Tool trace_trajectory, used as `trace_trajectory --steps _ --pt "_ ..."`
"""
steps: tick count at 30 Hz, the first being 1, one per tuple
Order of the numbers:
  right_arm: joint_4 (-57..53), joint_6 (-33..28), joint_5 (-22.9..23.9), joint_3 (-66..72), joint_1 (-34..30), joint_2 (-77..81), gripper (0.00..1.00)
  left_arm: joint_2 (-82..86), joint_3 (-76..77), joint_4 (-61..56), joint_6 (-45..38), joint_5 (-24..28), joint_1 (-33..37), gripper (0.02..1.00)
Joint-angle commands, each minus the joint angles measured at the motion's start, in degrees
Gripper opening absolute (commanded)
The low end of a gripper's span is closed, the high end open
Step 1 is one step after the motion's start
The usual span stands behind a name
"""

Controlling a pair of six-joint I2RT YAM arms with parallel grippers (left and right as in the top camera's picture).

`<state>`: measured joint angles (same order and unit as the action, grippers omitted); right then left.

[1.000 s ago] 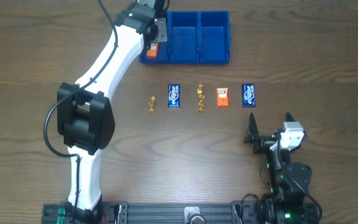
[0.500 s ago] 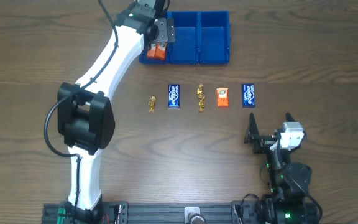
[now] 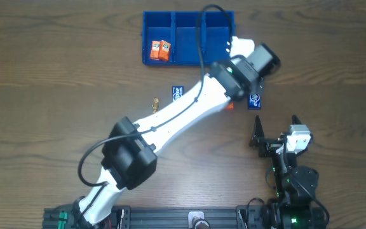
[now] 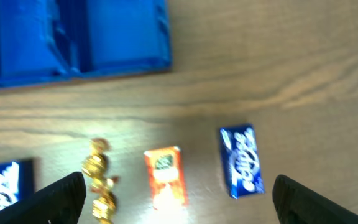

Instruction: Sort Candies Into Trays

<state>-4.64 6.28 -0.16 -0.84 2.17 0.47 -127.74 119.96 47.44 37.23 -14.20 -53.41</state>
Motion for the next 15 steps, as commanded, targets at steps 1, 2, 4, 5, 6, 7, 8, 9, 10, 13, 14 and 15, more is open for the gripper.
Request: trace_trajectory --steps 1,2,4,5,6,7,8,9,10,13,14,15 --pt "-0.02 -0.39 0.52 0.42 0.35 -0.31 1.000 -5.73 0.81 0.22 5.70 -2.14 -0.35 0.954" --pt "-0.02 -0.39 0.52 0.42 0.35 -0.31 1.000 -6.23 0.81 0.17 5.86 -1.62 -0.24 0.945" --pt "-0.02 -0.39 0.52 0.42 0.35 -0.31 1.000 -7.65 0.81 0.11 6.10 -1.25 -0.11 0.930" --pt "-0.02 -0.39 0.52 0.42 0.35 -0.31 1.000 -8.02 0.81 0.11 6.19 -1.18 -0.13 0.923" --pt "-0.02 -0.39 0.52 0.42 0.35 -0.31 1.000 -8.63 0.81 0.09 6.56 -0.96 -0.13 0.923" --pt "-0.02 -0.37 0.52 0.42 0.35 -0.31 0.998 -9.01 0.81 -0.09 6.56 -0.66 -0.11 0.917" --pt "-0.02 -0.39 0.52 0.42 0.35 -0.31 1.000 -9.88 0.81 -0.52 6.54 0.35 0.11 0.915" --pt "-0.02 -0.37 0.52 0.42 0.35 -0.31 1.000 -10.86 0.81 -1.07 6.54 1.68 0.39 0.910" --pt "-0.02 -0.39 0.52 0.42 0.35 -0.31 1.000 -11.78 0.81 -1.51 6.54 2.91 0.79 0.908" --pt "-0.02 -0.39 0.52 0.42 0.35 -0.31 1.000 -13.44 0.81 -2.03 6.51 4.83 1.36 0.890" --pt "-0.02 -0.39 0.52 0.42 0.35 -0.31 1.000 -13.84 0.81 -2.10 6.51 4.83 1.36 0.882" --pt "-0.02 -0.39 0.52 0.42 0.35 -0.31 1.000 -14.16 0.81 -2.29 6.47 4.85 1.36 0.877"
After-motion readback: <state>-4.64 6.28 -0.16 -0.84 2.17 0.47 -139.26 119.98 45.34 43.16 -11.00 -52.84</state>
